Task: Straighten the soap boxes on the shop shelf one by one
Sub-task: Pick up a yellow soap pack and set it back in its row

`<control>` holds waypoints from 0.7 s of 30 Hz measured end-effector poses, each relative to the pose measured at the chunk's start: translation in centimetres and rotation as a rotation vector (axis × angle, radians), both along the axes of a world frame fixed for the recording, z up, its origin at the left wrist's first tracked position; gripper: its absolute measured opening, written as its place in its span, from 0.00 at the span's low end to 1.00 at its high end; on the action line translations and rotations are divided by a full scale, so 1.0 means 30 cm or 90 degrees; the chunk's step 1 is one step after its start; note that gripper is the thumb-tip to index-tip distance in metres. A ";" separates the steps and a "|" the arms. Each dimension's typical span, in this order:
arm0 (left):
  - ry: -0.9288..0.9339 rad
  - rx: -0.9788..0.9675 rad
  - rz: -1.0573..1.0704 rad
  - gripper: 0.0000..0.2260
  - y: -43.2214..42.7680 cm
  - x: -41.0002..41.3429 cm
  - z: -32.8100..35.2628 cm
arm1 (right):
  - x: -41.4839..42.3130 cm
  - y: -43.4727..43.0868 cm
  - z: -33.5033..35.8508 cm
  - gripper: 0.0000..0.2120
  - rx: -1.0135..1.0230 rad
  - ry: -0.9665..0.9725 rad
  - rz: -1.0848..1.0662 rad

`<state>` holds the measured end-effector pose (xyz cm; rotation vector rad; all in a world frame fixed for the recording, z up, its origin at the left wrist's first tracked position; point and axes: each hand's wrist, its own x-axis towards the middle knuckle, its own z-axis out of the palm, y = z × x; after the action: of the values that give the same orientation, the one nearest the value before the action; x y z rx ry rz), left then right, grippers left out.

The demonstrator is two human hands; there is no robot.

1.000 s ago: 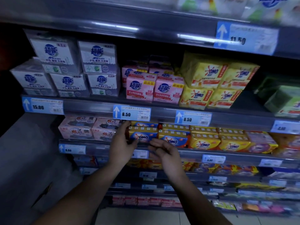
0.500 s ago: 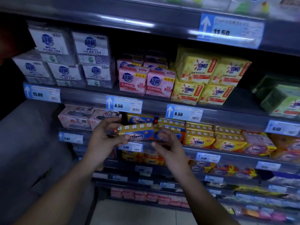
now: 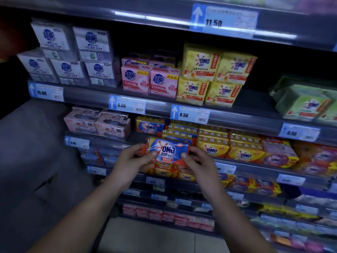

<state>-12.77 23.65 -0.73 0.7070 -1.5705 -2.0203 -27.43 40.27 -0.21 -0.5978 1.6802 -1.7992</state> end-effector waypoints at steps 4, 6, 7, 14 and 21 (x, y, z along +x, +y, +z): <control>0.000 -0.046 -0.002 0.19 0.031 0.001 0.002 | -0.018 0.040 0.010 0.17 -0.002 0.016 0.014; 0.018 -0.072 0.010 0.20 0.023 0.003 -0.003 | -0.024 0.043 -0.001 0.14 -0.003 0.023 0.010; 0.028 -0.094 0.017 0.19 0.013 0.005 -0.007 | -0.028 0.042 -0.012 0.12 -0.010 0.018 0.008; 0.045 -0.156 -0.004 0.19 -0.072 0.001 -0.059 | -0.030 0.009 -0.049 0.12 -0.007 0.046 -0.001; 0.069 -0.120 -0.007 0.21 -0.111 -0.002 -0.093 | -0.002 -0.022 -0.061 0.09 -0.046 0.024 -0.028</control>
<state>-12.83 20.33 -3.51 0.5102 -1.6768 -1.8538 -27.50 39.60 -2.03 -0.6329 1.6717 -1.8974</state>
